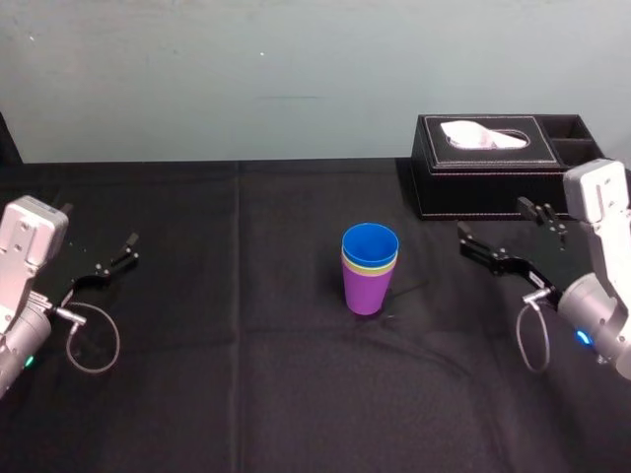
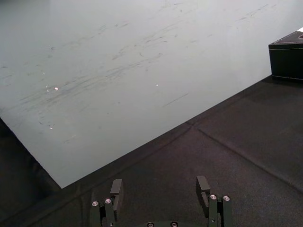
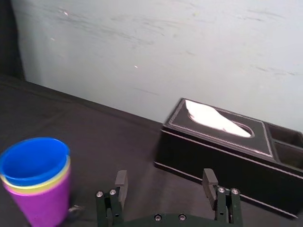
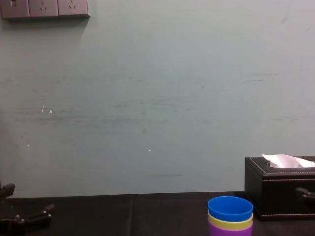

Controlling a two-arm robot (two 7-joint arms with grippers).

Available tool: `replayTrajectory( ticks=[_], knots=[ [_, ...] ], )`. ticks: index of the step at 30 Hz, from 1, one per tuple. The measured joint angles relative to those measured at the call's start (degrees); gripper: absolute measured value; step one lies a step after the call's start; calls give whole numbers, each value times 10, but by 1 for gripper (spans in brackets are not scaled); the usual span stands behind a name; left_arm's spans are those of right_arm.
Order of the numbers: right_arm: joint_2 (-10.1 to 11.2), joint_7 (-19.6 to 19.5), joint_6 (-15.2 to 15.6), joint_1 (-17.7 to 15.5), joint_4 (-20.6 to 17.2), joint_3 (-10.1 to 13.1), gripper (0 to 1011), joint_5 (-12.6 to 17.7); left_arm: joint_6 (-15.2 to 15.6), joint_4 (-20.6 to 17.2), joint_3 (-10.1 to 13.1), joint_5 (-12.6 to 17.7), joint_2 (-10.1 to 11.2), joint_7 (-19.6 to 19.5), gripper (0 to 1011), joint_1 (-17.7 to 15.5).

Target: Stack the three plastic cups sequentially using one hand.

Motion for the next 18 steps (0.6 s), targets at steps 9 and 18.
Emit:
replayTrajectory(
  ticks=[9, 18],
  knots=[
    [-1, -1, -3, 0, 6, 3, 1004, -4, 0, 0, 0, 0, 0, 0, 1010, 0],
    [0, -1, -1, 0, 3, 1, 1004, -3, 0, 0, 0, 0, 0, 0, 1010, 0]
  ],
)
